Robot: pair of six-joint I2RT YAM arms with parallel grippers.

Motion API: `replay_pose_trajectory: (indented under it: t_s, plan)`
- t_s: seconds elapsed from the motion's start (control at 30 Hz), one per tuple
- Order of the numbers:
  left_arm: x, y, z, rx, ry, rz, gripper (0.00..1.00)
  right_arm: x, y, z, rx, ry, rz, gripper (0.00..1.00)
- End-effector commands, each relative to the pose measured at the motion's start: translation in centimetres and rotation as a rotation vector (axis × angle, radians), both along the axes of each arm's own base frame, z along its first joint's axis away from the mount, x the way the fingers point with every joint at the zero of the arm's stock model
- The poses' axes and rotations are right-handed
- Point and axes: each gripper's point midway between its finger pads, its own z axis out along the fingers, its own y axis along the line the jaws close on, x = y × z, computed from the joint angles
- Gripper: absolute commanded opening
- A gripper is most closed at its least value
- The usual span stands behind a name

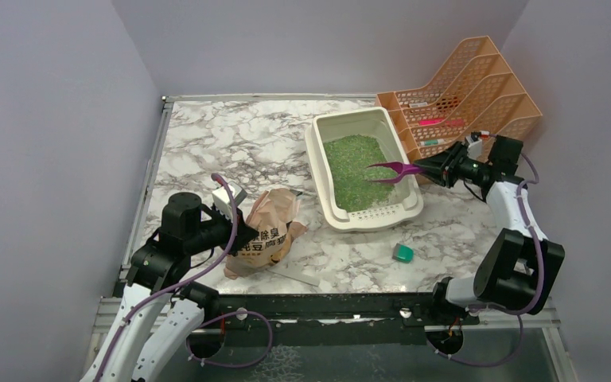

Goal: Fill the litter box with clean litter
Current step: Pour the cat litter into the litter box.

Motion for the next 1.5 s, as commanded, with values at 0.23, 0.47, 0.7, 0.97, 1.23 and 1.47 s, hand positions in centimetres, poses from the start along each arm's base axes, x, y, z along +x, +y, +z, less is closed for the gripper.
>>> replay_pose_trajectory:
  t_s: [0.23,0.47,0.7,0.97,1.23,1.47]
  plan:
    - [0.0,0.3,-0.5,0.008,0.014,0.021,0.00,0.9,0.6,0.4,-0.134,-0.009,0.013,0.01]
    - [0.0,0.4,-0.4,0.006,0.011,0.023,0.00,-0.8,-1.8,0.5,-0.127,-0.006,-0.074,0.01]
    - [0.0,0.5,-0.3,0.005,0.004,0.031,0.00,-0.9,-3.4,1.8,-0.157,-0.018,-0.120,0.01]
    - [0.1,0.4,-0.6,0.011,0.020,0.023,0.00,-1.4,-2.5,0.7,-0.077,-0.012,-0.096,0.01]
    - [0.2,0.3,-0.9,0.017,0.031,0.014,0.00,2.3,-1.5,1.7,-0.162,-0.072,-0.092,0.01]
    - [0.3,0.5,-0.8,0.016,0.025,0.032,0.00,7.5,1.2,2.4,-0.174,-0.138,-0.062,0.01]
